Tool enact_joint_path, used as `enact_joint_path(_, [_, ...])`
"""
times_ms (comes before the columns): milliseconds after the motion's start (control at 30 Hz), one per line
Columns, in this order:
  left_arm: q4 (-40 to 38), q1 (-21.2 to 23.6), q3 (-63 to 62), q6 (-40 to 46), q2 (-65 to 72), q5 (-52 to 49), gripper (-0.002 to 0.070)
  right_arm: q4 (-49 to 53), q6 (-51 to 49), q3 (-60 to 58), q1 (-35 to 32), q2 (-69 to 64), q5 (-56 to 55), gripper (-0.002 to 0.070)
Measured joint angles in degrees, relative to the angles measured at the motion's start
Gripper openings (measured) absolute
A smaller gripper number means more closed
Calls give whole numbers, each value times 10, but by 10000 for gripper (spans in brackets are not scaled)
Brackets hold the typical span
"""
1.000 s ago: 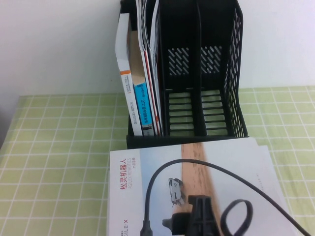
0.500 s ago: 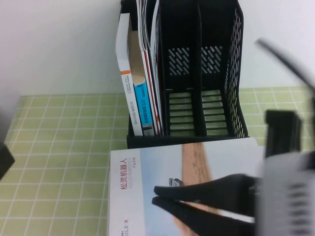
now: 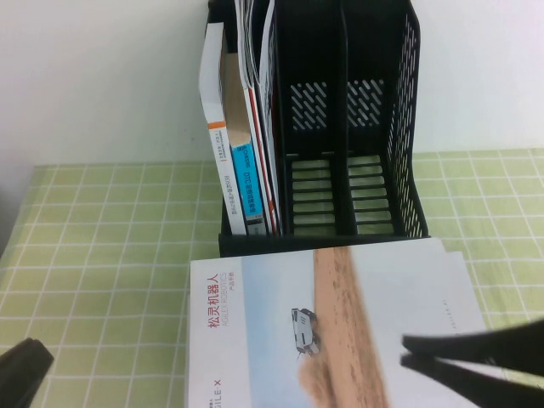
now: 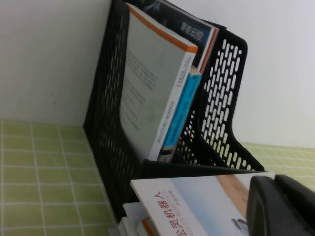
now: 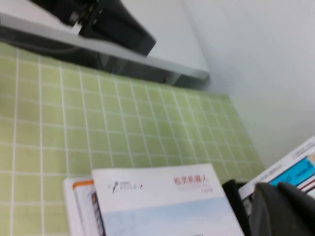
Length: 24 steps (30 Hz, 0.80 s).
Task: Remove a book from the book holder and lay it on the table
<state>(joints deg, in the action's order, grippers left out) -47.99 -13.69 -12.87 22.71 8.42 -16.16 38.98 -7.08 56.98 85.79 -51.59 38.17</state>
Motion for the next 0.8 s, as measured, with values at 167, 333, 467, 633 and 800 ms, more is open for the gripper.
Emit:
enact_joint_path(167, [-10, 0, 9, -7, 0, 31, -3, -5, 1, -78, 0, 54, 17, -1])
enact_joint_path(333, [-11, 0, 23, -7, 0, 33, -3, -17, -29, -138, 0, 129, 71, -1])
enact_joint_path(467, [-11, 0, 33, -7, 0, 19, -3, -20, -46, -148, 0, 169, 123, -1])
enact_joint_path(633, [-11, 0, 36, -7, 0, -21, -2, -33, -61, -151, 0, 180, 141, -1])
enact_joint_path(800, [-11, 0, 36, -7, 0, -77, -2, -35, -61, -152, 0, 180, 142, -1])
